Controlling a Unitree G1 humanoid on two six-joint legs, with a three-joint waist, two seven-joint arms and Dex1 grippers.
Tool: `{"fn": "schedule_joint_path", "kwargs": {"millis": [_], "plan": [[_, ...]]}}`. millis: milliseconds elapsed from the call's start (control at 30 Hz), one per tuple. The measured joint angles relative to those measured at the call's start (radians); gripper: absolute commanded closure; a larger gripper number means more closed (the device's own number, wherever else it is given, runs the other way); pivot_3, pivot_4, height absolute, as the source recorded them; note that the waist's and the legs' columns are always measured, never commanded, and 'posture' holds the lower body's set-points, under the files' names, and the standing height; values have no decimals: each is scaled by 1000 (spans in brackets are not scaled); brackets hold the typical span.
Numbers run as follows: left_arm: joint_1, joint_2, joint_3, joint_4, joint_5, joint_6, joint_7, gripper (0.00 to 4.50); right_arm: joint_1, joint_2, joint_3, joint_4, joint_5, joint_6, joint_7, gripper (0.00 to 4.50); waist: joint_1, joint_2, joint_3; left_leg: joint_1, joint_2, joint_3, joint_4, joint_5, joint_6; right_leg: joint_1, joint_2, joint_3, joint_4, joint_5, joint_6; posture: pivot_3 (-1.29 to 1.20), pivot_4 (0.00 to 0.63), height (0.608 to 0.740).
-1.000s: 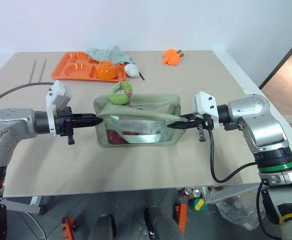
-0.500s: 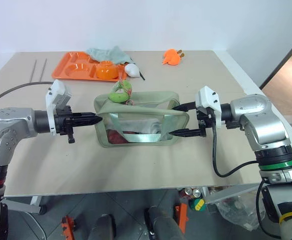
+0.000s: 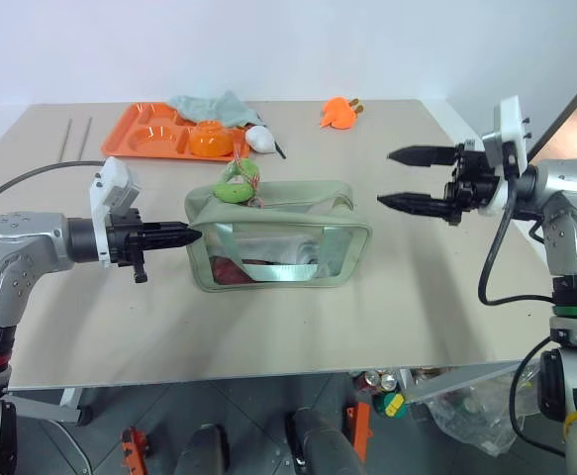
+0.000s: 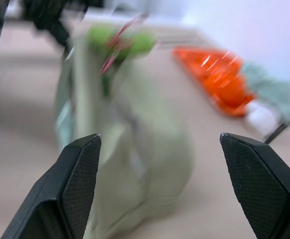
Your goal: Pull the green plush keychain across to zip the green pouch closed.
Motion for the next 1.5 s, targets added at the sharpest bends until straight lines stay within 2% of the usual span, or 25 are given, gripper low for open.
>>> {"fn": "schedule_joint_path", "kwargs": {"millis": [100,233,367,700,1067,1167,1467,1500], "plan": [[-5,-2,-1,6,7,-2,-3,4500,-64,92,51,-7,-34,21,-92,559,-3,0,0,0,0,0,0,0,0,0,0,0,1,0,0,0,150,740],[-9,-8,-5,5,8,-3,-9,4500,-104,174,135,-34,-63,62,-161,559,5,0,0,-3,0,-3,0,0,0,-1,0,-2,0,-1,0,0,150,740],[-7,-11,-2,2,8,-7,-10,4500,-204,270,193,-31,-83,135,-226,559,10,1,0,-3,0,-2,-1,0,0,-2,-1,-2,0,-2,0,0,150,740],[-2,-14,-1,1,8,-21,-5,4500,-334,351,242,87,-137,246,-289,559,21,1,0,-3,0,-4,-1,0,0,-2,0,-4,1,-2,-2,0,150,740],[-1,-36,-1,-23,7,-13,16,4500,-318,398,301,109,-189,301,-322,559,22,1,0,-4,0,-5,-1,0,0,-1,-1,-5,0,-2,-1,0,150,740],[-1,-38,-1,-35,6,0,29,4500,-300,401,315,95,-191,303,-318,1331,22,1,0,-4,0,-5,-1,0,0,-1,-1,-5,0,-2,-1,0,150,740],[-5,-39,-1,-45,-3,24,45,4500,-278,397,316,50,-186,307,-276,4448,23,1,0,-4,0,-5,-1,0,0,-1,-1,-5,0,-2,-1,0,150,740],[-5,-40,-1,-45,-4,27,48,4500,-278,396,316,49,-186,306,-275,4448,22,1,0,-4,0,-5,-1,0,0,-1,-1,-5,0,-2,-1,0,150,740]]}}
